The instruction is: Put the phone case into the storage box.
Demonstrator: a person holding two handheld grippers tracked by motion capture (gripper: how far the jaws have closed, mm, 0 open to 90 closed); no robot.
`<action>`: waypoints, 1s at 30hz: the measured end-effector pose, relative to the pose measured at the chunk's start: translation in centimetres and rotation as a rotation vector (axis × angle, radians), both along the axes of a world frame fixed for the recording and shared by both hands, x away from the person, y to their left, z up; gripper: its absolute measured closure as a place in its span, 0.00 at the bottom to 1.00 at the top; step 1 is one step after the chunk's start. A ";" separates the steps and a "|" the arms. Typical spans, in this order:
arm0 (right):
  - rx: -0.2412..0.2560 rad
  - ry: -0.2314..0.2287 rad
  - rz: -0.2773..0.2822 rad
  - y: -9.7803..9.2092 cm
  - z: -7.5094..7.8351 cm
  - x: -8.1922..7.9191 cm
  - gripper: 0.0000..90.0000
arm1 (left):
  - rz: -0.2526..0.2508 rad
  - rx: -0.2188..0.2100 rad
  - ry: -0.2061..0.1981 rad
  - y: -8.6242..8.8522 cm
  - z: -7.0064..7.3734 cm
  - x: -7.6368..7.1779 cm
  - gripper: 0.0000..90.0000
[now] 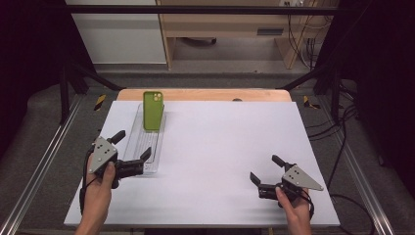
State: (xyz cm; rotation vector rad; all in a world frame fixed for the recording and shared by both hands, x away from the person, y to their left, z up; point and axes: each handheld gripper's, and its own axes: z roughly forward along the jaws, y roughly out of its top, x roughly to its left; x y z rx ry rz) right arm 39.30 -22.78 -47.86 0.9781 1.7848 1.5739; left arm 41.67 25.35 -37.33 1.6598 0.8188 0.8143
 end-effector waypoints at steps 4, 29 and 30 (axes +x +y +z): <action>-0.002 0.001 -0.002 0.0 0.0 0.0 0.02 | 0.015 -0.014 -0.001 0.6 -0.2 -0.1 0.03; 0.012 0.003 0.005 -0.1 0.0 0.0 0.01 | 0.051 -0.077 0.017 3.4 -2.2 -1.0 0.03; 0.025 0.006 0.014 -0.2 0.0 0.0 0.01 | 0.052 -0.085 0.017 3.5 -2.3 -1.0 0.03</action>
